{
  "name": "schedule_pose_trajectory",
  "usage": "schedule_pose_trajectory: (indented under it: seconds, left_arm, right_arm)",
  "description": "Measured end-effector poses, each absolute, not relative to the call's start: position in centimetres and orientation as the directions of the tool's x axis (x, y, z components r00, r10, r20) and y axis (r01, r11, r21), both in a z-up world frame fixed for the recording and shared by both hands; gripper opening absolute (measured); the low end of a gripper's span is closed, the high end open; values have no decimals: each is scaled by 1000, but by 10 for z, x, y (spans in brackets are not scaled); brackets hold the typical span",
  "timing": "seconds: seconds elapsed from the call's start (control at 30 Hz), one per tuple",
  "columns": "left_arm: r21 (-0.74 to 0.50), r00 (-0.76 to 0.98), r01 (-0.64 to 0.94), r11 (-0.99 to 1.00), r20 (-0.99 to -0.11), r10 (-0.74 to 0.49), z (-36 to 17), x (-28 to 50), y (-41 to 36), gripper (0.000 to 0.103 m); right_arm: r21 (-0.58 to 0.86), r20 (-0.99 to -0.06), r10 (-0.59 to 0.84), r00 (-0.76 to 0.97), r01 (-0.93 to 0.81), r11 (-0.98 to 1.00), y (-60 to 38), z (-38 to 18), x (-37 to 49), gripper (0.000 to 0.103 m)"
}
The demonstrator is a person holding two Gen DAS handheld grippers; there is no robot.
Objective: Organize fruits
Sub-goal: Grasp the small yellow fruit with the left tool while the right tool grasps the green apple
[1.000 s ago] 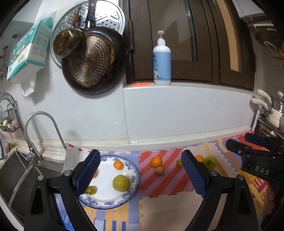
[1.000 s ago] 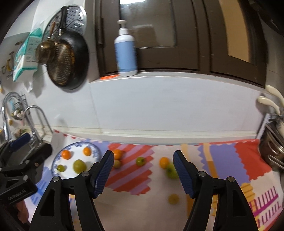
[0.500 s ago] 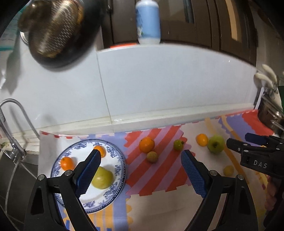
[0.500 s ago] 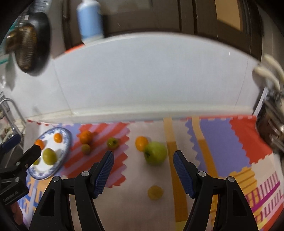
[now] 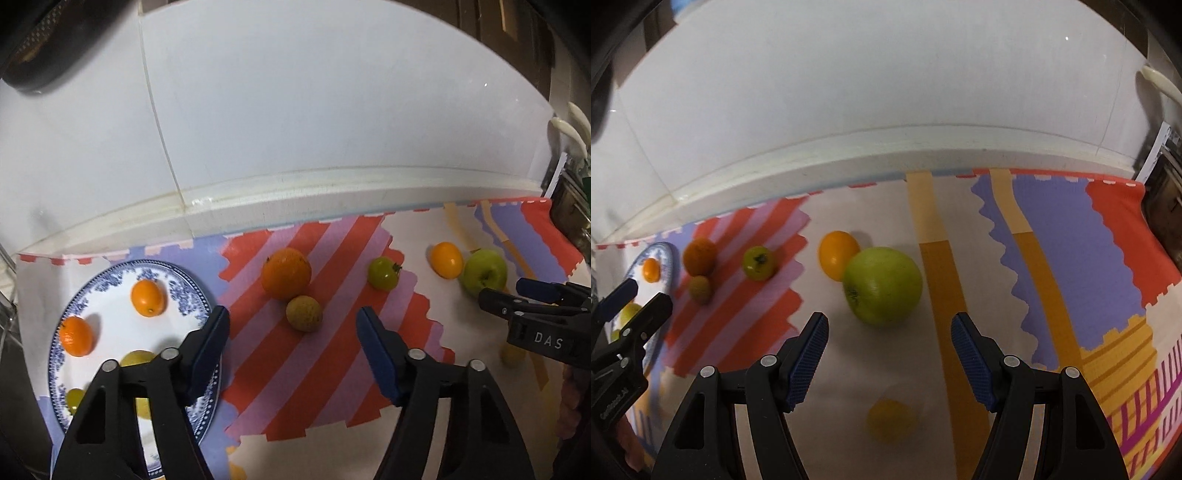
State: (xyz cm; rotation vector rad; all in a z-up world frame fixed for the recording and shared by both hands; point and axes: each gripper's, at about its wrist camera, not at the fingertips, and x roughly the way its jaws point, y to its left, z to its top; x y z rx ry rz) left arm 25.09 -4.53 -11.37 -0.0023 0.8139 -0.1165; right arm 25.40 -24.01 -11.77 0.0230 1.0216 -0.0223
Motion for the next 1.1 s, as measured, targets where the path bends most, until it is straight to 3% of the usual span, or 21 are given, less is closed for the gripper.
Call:
schedule_pose_trajectory:
  seconds: [0.33,0.57,0.77,0.83,1.1]
  left_arm:
    - [-68,635,93,993,-765,-112,-133,280,-48,55]
    - [-91,605,87,992,-786,-125,-145,294,-50,40]
    - [-123,595,88,988,-789,-151,-148,300,-53,28]
    - [-126,593,87,988,-790,-153,-148,301,-54,28]
    - [-130,605,98,987,-780,-163,-137,292,-53,28]
  right_arm:
    - [-14,-863,-26,505,28,1000,-238,-130,271,69]
    - [-12,-863,-25,504,28,1000,-239,-133,279,69]
    - [4,-862,-3,506,13,1000,-239,-132,282,57]
    - [12,-861,9,508,3,1000,-238,-131,282,51]
    - [17,-858,14,514,1,1000,-236,-131,280,51]
